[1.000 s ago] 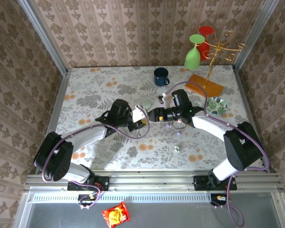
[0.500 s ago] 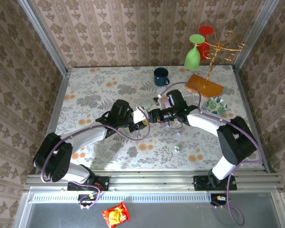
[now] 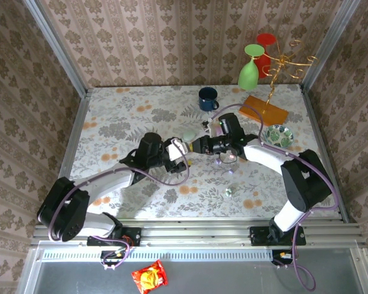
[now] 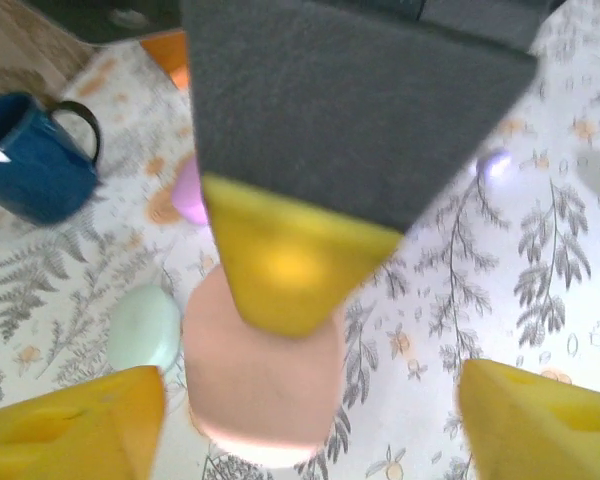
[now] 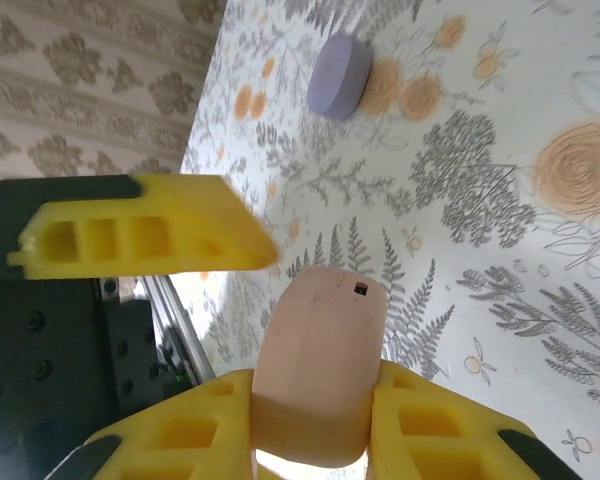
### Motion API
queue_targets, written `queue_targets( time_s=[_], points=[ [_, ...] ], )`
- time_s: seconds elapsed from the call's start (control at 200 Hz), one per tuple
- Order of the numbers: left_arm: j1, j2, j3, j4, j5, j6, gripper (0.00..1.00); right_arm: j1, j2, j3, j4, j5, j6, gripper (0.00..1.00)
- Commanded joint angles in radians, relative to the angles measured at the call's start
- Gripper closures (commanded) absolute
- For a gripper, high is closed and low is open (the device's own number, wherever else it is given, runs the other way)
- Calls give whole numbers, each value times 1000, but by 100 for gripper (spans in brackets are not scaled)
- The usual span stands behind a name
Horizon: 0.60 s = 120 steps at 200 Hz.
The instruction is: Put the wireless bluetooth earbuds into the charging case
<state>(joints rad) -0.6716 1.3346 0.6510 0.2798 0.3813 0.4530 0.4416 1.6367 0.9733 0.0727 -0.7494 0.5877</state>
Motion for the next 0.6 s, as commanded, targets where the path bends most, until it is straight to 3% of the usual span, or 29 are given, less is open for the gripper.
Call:
queue_targets(
  time_s=[0.0,0.205,0.325,0.41,0.595],
  points=[
    [47,-52,-82,260,88,-118,13,-41,-60,-38,169,-56,145,75],
    [191,4,-184,725,320,-412,4,-88,-77,-90,477,-141,412,84],
    [280,114,-188,1024,434,-579,7,-102,-77,-115,634,-148,562,88],
    [294,150,-130,1005,486,-618,14,-104,-65,-130,743,-161,662,90],
    [274,181,-70,1012,526,-539,13,-104,16,-172,1124,-166,998,93]
  ],
)
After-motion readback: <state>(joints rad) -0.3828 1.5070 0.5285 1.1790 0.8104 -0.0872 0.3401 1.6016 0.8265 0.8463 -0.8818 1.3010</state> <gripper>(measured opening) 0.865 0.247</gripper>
